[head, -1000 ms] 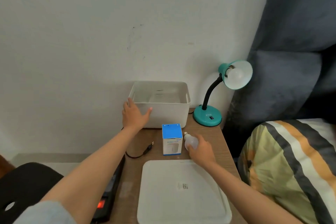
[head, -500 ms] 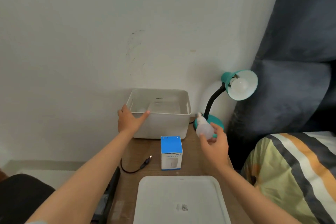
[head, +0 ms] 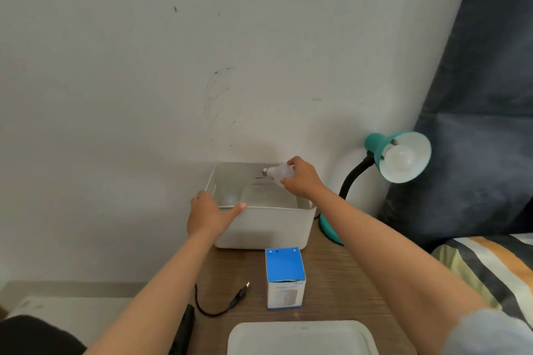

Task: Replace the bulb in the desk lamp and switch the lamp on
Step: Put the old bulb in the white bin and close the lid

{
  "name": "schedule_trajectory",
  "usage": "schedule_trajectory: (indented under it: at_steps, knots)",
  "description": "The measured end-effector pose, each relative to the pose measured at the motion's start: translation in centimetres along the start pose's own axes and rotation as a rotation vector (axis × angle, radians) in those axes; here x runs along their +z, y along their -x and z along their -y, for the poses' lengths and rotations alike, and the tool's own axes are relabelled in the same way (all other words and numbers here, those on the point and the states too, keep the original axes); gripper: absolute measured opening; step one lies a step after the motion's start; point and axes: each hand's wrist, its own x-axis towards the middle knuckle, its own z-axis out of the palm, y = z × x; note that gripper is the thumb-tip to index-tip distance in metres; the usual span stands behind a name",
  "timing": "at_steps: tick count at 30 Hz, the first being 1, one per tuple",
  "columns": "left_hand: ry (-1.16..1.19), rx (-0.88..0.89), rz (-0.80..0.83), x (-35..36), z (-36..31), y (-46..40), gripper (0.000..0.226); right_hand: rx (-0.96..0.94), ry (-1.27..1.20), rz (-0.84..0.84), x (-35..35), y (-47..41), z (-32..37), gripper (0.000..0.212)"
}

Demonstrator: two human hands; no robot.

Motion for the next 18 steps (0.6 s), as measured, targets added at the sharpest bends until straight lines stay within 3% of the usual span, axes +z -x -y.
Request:
schedule_trajectory:
  at_steps: [11,18]
  knots:
    - [-0.005,-0.012,-0.027,0.3,0.1,0.0,0.083,0.081,-0.026,0.000,2.3,-3.2,-1.6,0.050]
    - [-0.060,-0.041,0.049,-0.4,-0.6,0.2,0.093,0.023,-0.059,-0.015,0.0,0.4,-0.5,0.049]
